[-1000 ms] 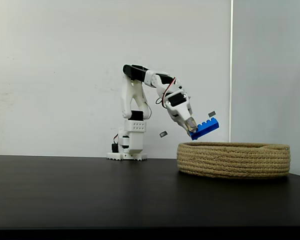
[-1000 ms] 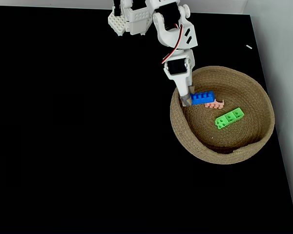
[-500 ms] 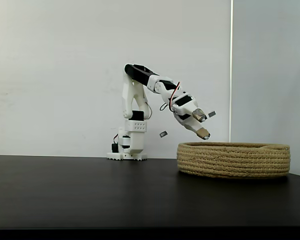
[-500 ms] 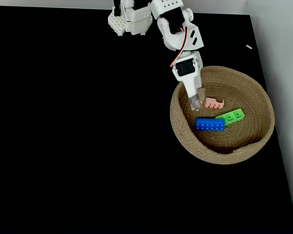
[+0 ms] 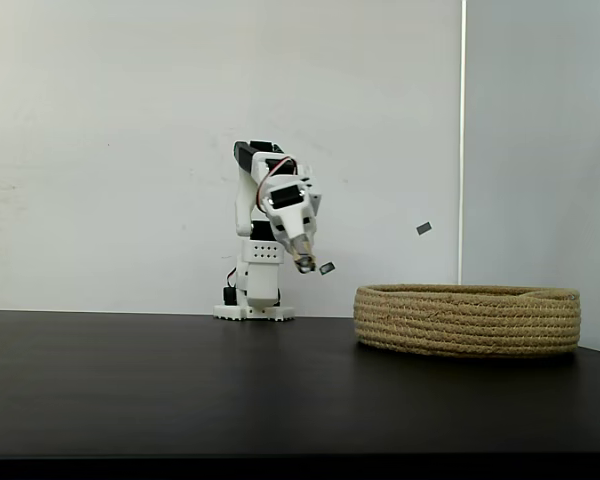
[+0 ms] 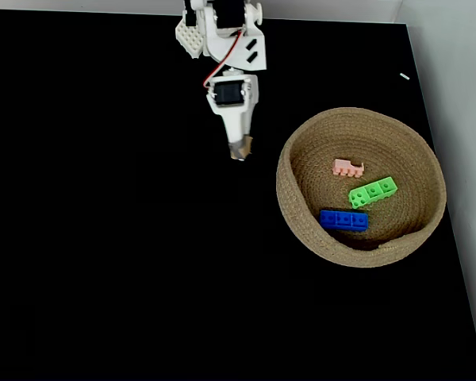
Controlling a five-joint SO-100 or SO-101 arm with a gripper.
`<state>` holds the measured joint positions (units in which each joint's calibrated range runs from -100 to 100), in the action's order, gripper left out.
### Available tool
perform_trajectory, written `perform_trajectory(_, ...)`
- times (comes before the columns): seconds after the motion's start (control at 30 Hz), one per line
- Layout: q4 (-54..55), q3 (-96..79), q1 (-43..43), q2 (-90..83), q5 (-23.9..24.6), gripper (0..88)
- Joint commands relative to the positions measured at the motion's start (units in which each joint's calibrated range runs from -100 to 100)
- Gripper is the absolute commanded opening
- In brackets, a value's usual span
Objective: Place the lego blocks in the tray
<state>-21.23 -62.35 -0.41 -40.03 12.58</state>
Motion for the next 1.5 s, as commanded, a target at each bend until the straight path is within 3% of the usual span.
perform_trajectory(0.0, -14.04, -0.99, 3.38, -15.94, -3.61, 0.1)
perform_trajectory(0.27, -24.46, -19.87, 1.73, -44.75, -5.57, 0.1)
perform_trajectory(0.6, -37.28, -33.09, -0.17, -58.76, -9.04, 0.0)
perform_trajectory(1.03, -38.62, -32.91, -1.49, -58.85, -8.99, 3.5)
perform_trajectory(1.47, -38.20, -33.00, -2.56, -58.85, -6.74, 0.3)
